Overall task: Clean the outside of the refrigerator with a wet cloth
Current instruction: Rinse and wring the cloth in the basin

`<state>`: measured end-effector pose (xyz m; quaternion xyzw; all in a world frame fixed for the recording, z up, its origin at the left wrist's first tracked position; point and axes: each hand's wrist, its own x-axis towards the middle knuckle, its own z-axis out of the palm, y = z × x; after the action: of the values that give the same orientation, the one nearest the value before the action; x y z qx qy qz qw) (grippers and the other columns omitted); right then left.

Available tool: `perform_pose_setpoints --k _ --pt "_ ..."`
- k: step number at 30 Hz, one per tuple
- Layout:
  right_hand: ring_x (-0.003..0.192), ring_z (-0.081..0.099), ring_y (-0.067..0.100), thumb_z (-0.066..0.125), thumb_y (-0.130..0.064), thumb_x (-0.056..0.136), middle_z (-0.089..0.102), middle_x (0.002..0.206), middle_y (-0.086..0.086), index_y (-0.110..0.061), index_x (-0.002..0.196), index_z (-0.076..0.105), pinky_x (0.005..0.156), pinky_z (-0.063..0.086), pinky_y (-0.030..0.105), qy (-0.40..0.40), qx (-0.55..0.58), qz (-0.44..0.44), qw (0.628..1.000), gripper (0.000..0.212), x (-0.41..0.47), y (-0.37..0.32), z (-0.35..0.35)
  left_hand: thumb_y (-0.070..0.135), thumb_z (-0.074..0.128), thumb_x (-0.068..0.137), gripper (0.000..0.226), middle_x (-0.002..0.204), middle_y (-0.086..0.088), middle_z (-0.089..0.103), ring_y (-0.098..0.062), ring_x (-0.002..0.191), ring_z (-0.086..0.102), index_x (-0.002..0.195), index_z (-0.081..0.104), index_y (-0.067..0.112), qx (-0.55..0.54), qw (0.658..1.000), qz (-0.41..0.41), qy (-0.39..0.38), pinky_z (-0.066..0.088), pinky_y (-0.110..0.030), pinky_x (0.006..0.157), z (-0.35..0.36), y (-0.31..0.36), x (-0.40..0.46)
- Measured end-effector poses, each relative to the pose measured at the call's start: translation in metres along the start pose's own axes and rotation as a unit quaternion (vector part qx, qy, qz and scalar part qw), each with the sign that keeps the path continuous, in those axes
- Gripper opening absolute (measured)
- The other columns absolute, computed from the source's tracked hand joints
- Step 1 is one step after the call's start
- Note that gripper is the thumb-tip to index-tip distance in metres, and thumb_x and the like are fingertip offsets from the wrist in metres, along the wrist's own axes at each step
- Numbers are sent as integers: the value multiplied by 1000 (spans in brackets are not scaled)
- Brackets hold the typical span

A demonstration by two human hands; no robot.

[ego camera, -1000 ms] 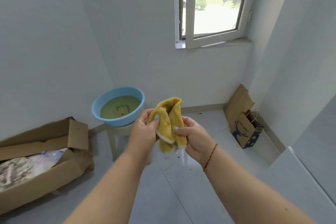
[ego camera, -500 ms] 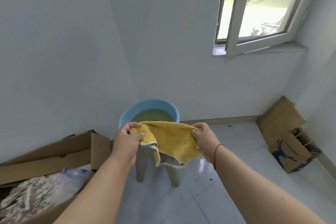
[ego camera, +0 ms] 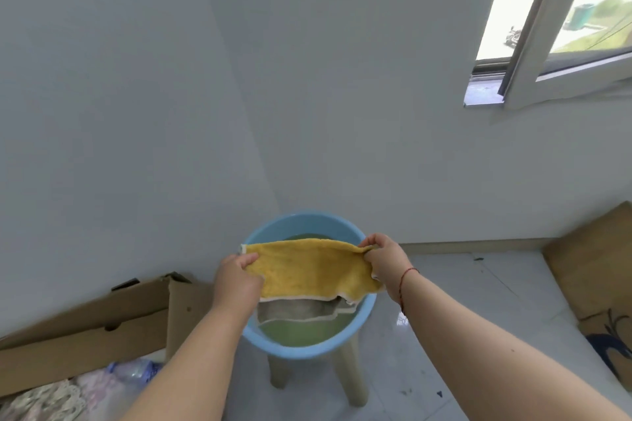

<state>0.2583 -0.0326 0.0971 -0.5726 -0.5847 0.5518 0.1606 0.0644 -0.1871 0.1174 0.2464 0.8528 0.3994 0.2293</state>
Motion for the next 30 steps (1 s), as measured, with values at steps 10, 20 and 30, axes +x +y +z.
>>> perform_pose_setpoints --k 10,20,30 --pt "111 50 27 35 -1 89 43 132 7 -27 139 36 86 44 33 -121 -368 -52 920 56 143 32 68 -3 35 90 60 164 -4 -5 -29 149 5 148 34 12 345 928 -16 -139 20 -30 115 64 -58 111" --pt "145 -14 31 45 -53 92 -14 159 1 -46 147 -8 106 -11 70 -265 -669 -186 669 77 198 116 144 65 23 95 68 159 -1 -30 -38 144 -27 150 -13 46 492 790 -53 -362 -1 -64 115 136 -142 144" --pt "106 47 18 51 -11 93 49 130 6 -17 141 41 87 44 22 -195 -248 126 940 49 227 108 199 51 55 85 58 149 -4 43 -28 135 39 140 49 31 114 957 -196 -182 28 -42 115 160 -169 185"
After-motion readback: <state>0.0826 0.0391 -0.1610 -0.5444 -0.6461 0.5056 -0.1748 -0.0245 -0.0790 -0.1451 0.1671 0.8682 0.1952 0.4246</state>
